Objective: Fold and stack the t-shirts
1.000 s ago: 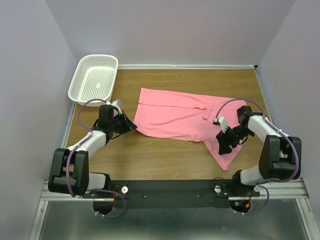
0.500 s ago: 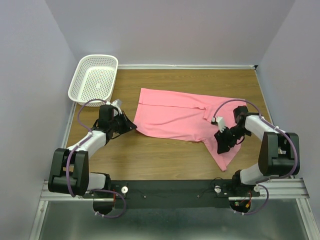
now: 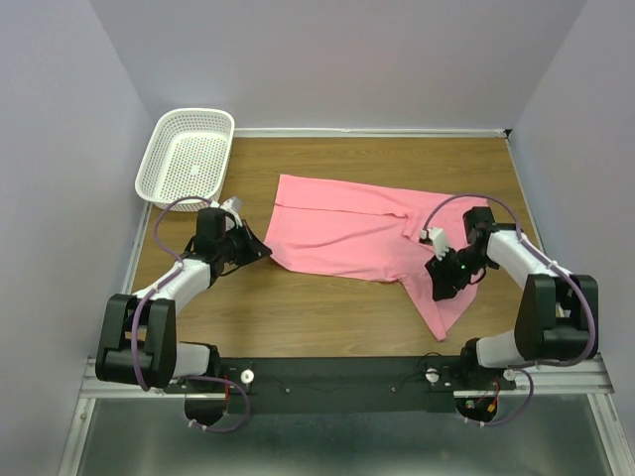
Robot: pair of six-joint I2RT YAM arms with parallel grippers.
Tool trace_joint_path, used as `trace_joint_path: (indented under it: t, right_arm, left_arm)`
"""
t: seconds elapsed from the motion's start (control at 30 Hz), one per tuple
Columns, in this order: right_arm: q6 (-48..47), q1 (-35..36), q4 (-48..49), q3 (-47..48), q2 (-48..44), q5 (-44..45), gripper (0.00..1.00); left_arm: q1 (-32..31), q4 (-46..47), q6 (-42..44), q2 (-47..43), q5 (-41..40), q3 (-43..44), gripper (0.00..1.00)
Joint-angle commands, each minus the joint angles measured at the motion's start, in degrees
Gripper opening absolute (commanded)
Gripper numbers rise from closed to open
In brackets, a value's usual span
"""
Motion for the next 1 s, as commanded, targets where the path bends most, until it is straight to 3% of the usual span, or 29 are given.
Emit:
trace_joint_path:
  t: [0.0,0.17,0.97]
  right_arm:
    - [2.6,0.3,-0.1,3.3,-4.1,0.6,0.56]
    - [0.5,0.3,-4.3,2.3,-1.4,-1.8,0.54]
    - [-2.2,0.8,-6.5,2.2,8.9,-6.7,0.48]
  left_arm:
    - [0.0,0.9,0.8,-0.6,1.1,-0.2,0.00]
    - [0.0,0.9,0.8,-0.7,1.2,-0.2,0.00]
    - [0.0,0.9,0.7,-0.7,1.1,-0.1,0.00]
